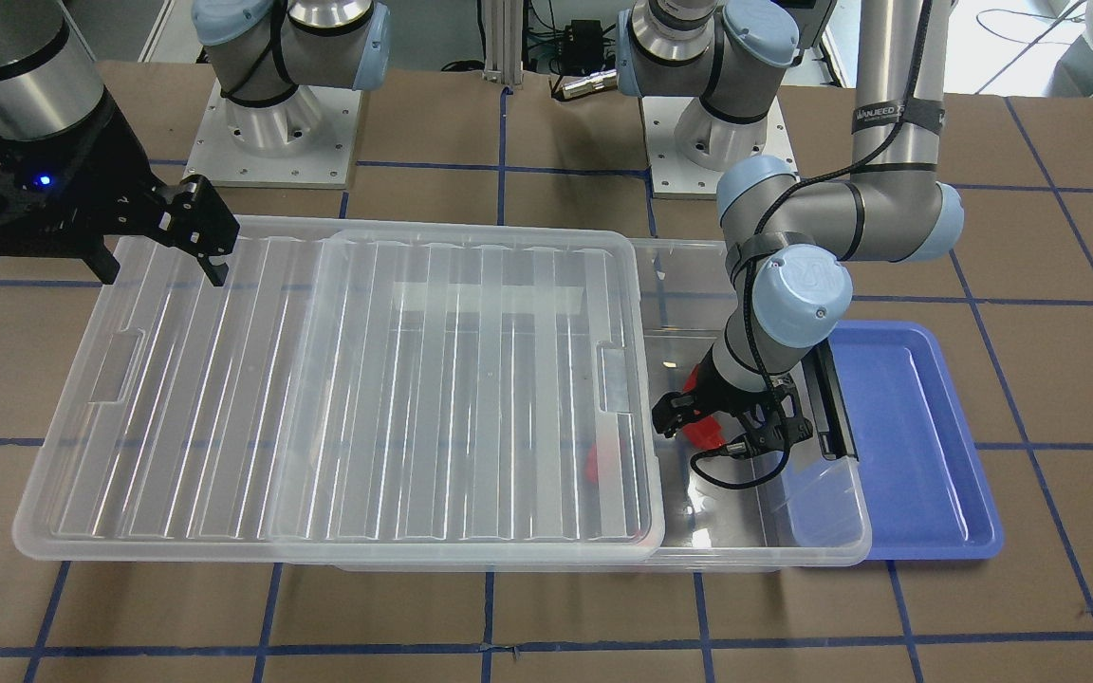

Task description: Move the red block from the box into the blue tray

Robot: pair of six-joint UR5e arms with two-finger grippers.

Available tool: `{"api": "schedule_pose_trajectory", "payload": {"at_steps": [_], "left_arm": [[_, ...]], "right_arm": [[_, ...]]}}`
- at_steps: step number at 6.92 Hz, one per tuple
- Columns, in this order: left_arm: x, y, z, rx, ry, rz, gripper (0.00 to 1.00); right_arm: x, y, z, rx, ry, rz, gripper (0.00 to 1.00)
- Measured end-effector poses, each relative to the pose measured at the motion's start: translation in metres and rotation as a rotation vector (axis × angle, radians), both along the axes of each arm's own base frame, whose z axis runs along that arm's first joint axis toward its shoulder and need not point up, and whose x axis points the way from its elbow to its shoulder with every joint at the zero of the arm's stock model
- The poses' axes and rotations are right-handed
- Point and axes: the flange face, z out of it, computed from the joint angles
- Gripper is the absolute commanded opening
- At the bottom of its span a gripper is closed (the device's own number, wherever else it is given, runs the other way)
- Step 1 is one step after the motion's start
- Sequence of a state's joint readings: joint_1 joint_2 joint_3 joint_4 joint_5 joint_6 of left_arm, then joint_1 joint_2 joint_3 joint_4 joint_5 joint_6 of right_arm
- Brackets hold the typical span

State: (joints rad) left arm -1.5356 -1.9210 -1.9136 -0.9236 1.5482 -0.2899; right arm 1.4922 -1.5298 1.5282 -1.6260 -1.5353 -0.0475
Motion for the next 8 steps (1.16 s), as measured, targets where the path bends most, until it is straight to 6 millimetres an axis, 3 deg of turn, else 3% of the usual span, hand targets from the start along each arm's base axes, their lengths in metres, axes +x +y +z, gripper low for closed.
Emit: {"api": "schedule_pose_trajectory", "payload": {"at_steps": [1, 3, 4, 5, 8], "left_arm": [[0.005, 0.002, -0.007, 0.014, 0.0, 0.009, 0.89], [0.009, 0.004, -0.017, 0.03, 0.002, 0.02, 0.24], [0.008, 0.005, -0.019, 0.034, 0.003, 0.024, 0.07], [0.007, 0.005, -0.019, 0.034, 0.004, 0.027, 0.0], [0.008, -0.003, -0.004, -0.005, 0.0, 0.018, 0.0]], "right_arm": [[0.0, 0.0, -0.001, 0.001, 0.0, -0.001, 1.0], [-0.001, 0.0, -0.001, 0.002, 0.0, 0.0, 1.0], [-0.001, 0.0, -0.001, 0.002, 0.0, 0.0, 1.0], [-0.001, 0.0, -0.001, 0.001, 0.0, 0.0, 1.0], [-0.001, -0.001, -0.001, 0.001, 0.0, -0.001, 1.0]]}}
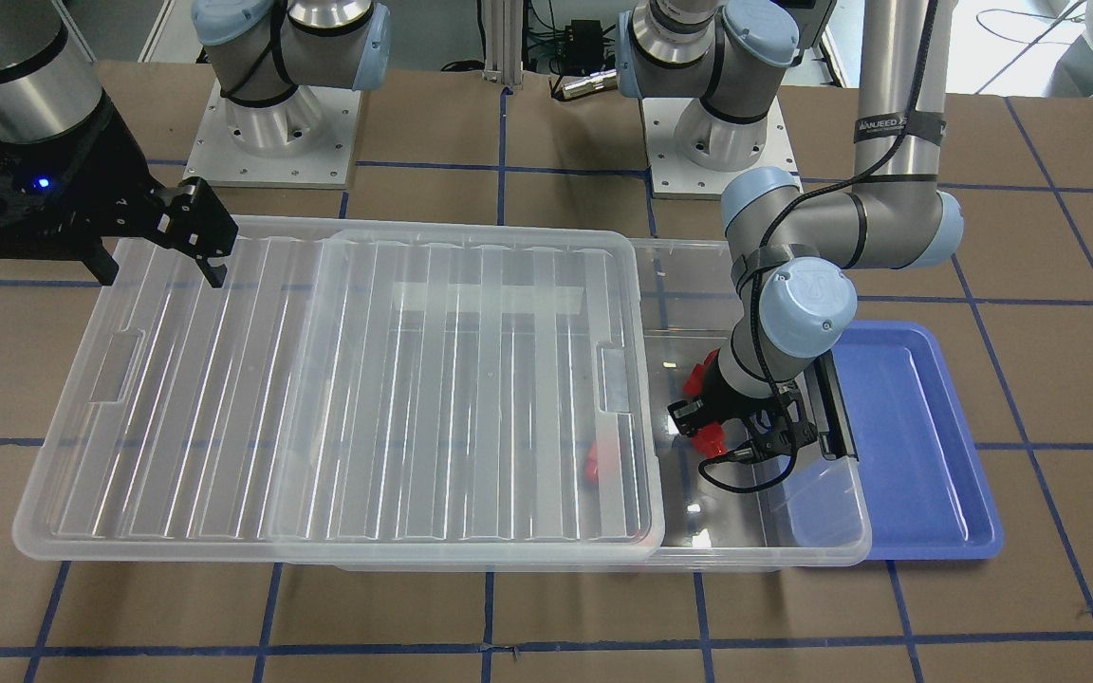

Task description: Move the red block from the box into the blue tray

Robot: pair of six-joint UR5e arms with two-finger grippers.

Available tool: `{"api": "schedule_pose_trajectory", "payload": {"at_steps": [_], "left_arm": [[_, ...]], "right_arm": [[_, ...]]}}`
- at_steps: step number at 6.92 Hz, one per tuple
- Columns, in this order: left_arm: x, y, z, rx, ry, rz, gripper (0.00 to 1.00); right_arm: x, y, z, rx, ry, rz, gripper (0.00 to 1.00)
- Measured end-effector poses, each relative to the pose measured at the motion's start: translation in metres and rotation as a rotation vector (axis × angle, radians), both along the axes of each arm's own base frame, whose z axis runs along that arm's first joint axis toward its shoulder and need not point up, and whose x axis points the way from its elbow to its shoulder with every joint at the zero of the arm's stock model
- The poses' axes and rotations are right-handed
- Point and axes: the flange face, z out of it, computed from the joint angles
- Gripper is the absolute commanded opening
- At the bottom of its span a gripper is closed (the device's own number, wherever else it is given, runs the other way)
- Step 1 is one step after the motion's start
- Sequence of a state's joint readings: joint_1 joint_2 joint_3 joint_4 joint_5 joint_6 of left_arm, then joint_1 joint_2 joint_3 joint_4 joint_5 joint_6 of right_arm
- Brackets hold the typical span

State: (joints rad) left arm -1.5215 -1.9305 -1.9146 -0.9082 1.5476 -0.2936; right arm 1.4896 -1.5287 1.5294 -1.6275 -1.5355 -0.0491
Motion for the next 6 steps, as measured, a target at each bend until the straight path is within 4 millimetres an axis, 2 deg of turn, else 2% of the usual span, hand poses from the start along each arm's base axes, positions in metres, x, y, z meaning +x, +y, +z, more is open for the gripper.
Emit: {"api": "schedule_pose_trajectory", "payload": {"at_steps": [1, 2, 5, 6], "left_arm": [[-0.001, -0.007, 0.02, -0.029, -0.003, -0.005, 0.0], [-0.004, -0.013, 0.049, -0.035, -0.003, -0.011, 0.0], [-0.013, -0.022, 0.177, 0.024, 0.004, -0.042, 0.0], [-0.011, -0.022, 0.205, 0.023, 0.002, -0.105, 0.0]], "right_arm": [[0.0, 0.0, 0.0, 0.0, 0.0, 0.0, 1.0], [0.0, 0.0, 0.0, 0.0, 0.0, -0.001, 1.0], [-0.003, -0.001, 0.0, 0.001, 0.0, -0.003, 1.0], [-0.01, -0.002, 0.0, 0.009, 0.008, -0.009, 1.0]]}}
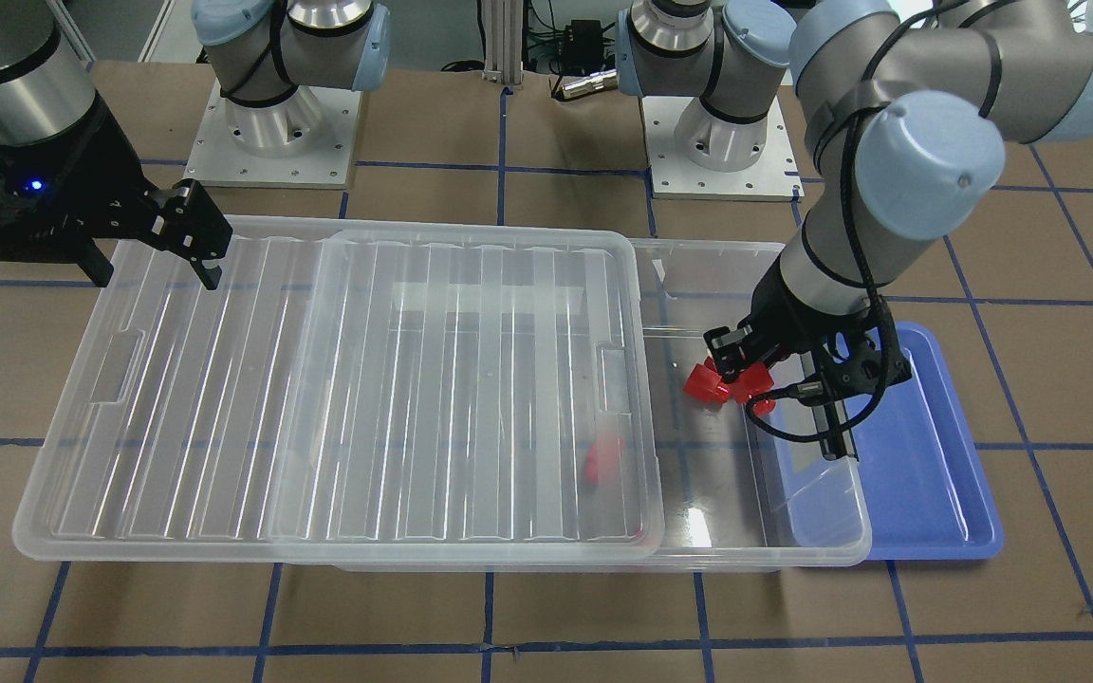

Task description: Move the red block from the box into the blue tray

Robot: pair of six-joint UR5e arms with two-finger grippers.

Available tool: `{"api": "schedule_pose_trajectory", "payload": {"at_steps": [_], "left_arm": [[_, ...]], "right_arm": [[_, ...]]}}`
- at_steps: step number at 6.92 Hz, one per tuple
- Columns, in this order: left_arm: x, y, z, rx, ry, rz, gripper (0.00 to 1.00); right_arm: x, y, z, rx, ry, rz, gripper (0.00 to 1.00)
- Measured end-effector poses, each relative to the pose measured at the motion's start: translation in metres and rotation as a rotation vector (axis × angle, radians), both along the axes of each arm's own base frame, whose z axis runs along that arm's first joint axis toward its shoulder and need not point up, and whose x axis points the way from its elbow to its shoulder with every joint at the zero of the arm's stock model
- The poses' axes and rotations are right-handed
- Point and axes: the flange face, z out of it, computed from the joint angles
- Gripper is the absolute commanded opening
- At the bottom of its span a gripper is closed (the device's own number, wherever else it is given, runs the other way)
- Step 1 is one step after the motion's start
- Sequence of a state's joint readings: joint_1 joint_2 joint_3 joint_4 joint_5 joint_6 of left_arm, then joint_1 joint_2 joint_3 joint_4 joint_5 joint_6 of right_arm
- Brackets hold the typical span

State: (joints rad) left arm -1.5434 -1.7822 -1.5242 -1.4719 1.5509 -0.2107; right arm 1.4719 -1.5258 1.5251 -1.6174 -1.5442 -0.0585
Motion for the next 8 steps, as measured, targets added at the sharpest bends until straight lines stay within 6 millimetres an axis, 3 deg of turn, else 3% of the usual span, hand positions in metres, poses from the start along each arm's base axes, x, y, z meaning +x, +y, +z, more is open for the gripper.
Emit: {"api": "schedule_pose_trajectory", "payload": {"at_steps": [2, 4, 6, 7, 8], "left_arm": [[0.033, 0.0, 0.023, -0.005, -0.049, -0.182, 0.0], [0.11, -0.004, 0.014, 0.033, -0.077, -0.338, 0.0], [0.193, -0.001, -0.022, 0.059, -0.045, -0.385, 0.0], [0.219, 0.003, -0.055, 0.037, -0.027, -0.377, 0.0], [0.232, 0.009, -0.095, 0.005, -0.012, -0.362, 0.0]], "right_arm": [[-0.045, -0.002, -0.004, 0.035, 0.02, 0.002, 1.0], [-0.109, -0.005, -0.01, 0.046, 0.023, 0.036, 1.0], [-0.159, -0.003, -0.026, 0.061, 0.02, 0.061, 1.0], [-0.167, -0.003, -0.036, 0.064, 0.019, 0.065, 1.0], [-0.172, -0.005, -0.048, 0.065, 0.026, 0.078, 1.0]]}}
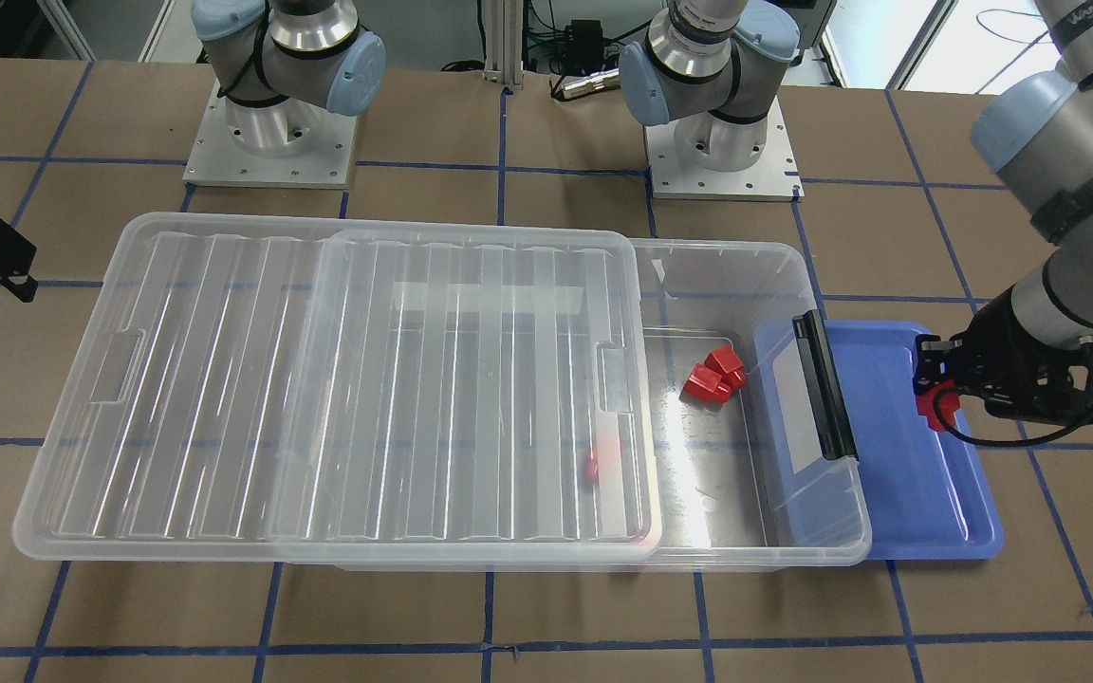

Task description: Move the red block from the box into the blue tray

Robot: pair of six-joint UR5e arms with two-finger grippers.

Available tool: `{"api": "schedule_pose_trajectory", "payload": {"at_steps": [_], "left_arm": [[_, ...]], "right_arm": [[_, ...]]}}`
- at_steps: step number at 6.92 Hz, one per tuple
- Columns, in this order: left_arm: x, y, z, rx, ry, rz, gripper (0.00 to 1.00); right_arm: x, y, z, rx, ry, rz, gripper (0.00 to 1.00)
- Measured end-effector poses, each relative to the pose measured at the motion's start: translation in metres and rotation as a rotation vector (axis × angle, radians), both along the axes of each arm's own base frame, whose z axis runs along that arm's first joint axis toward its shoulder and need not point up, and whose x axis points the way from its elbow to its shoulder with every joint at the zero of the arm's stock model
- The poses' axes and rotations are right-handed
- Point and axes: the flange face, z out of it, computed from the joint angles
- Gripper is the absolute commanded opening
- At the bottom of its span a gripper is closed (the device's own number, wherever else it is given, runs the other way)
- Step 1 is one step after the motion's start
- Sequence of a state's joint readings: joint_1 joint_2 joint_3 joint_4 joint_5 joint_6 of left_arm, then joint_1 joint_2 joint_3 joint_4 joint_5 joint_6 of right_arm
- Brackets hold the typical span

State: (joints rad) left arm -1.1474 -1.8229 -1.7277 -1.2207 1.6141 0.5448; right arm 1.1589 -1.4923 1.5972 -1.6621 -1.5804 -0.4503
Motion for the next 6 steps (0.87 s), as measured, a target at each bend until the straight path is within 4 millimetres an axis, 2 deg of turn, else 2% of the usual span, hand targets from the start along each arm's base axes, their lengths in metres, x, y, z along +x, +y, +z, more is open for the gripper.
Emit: {"api": "schedule_pose_trajectory", "payload": {"at_steps": [1, 2, 3, 4, 6], "left_arm": [[0.003, 0.006, -0.035, -0.007, 0.013, 0.011, 0.0], [0.004, 0.011, -0.061, 0.005, 0.024, 0.03, 0.25], [0.006, 0.014, -0.078, 0.017, 0.029, 0.064, 0.8], [0.008, 0.014, -0.085, 0.024, 0.028, 0.089, 1.0], [0.007, 0.015, -0.076, 0.018, 0.017, 0.104, 1.0]], "right_arm": [[-0.005, -0.003, -0.021, 0.006, 0.016, 0.019, 1.0], [-0.008, -0.004, -0.049, 0.017, 0.028, 0.029, 1.0], [-0.009, -0.004, -0.072, 0.023, 0.031, 0.034, 1.0], [-0.009, -0.004, -0.085, 0.026, 0.036, 0.037, 1.0], [-0.007, -0.003, -0.093, 0.034, 0.039, 0.039, 1.0]]}}
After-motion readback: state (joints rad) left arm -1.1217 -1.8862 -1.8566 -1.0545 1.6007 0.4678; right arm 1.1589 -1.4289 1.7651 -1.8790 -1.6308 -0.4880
